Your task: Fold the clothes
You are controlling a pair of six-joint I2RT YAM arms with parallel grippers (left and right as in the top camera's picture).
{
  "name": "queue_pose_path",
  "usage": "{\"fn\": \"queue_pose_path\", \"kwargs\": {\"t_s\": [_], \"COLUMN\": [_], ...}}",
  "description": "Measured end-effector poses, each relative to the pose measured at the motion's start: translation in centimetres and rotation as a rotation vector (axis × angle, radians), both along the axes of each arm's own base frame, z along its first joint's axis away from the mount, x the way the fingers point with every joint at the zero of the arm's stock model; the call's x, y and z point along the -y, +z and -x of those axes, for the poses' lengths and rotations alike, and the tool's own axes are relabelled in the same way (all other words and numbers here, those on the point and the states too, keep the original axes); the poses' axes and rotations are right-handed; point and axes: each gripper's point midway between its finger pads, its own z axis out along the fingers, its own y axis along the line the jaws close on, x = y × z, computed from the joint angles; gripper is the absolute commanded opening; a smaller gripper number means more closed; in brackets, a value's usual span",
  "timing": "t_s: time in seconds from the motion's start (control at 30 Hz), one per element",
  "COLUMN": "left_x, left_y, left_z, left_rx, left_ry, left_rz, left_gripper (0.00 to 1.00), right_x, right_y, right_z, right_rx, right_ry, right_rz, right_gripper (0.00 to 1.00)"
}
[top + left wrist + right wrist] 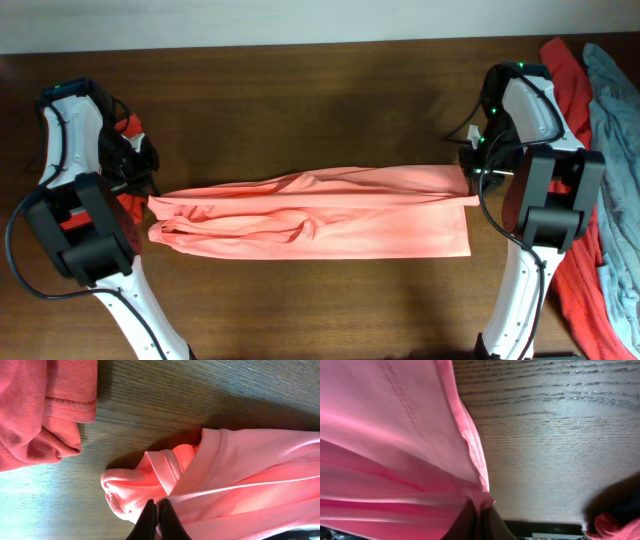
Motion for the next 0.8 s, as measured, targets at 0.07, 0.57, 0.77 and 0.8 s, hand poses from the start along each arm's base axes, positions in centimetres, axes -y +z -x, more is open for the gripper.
{"fn": "queue_pose_path", "kwargs": {"t_s": [0.07,0.57,0.77,0.8], "left_x": [-0.01,-0.12,-0.12,-0.12], "left_y": [0.0,0.0,0.0,0.0], "left_z": [0.02,0.08,0.08,0.08], "left_rx": [-0.001,-0.004,-0.004,-0.004], "left_ry": [0.0,-0.002,-0.002,-0.002], "left_rz": [0.0,-0.006,-0.006,-0.006], "left_gripper": [0.01,0.03,0.03,0.03], "right_x": [-0.03,0.02,0.03,0.03], "right_y": [-0.12,-0.37,-0.37,-0.37], "right_z": [0.23,0.76,0.76,0.76], "right_rx": [-0.009,-0.029,-0.03,-0.029], "right_ry": [0.0,-0.001,-0.002,0.0], "right_rz": [-0.001,-0.001,-0.001,-0.002], "right_gripper": [0.15,0.28,0.28,0.27]}}
